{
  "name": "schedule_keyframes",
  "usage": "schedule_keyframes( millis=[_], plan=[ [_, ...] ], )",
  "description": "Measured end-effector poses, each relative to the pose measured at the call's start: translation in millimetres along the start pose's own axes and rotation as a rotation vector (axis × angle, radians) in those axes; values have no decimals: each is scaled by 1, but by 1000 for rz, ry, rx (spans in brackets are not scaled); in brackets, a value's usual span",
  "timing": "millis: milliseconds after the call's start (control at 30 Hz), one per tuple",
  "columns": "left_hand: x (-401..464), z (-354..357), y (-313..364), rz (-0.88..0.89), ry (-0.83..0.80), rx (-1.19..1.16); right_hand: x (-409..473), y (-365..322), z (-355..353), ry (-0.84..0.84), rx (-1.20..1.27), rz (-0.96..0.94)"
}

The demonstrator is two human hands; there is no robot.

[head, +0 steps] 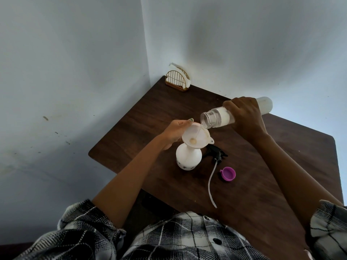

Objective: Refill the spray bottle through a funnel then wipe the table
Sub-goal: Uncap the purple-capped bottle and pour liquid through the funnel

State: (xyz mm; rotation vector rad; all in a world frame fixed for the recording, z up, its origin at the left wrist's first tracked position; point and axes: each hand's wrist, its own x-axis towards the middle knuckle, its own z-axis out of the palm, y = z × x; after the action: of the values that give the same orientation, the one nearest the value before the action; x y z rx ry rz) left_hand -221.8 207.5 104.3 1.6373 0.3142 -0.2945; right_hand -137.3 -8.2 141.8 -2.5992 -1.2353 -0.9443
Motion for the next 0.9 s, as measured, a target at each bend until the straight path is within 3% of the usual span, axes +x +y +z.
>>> schedule_keyframes(
  millis=[900],
  plan=[
    [-1,-1,1,-1,7,-16,-1,1,3,2,-14,0]
  ],
)
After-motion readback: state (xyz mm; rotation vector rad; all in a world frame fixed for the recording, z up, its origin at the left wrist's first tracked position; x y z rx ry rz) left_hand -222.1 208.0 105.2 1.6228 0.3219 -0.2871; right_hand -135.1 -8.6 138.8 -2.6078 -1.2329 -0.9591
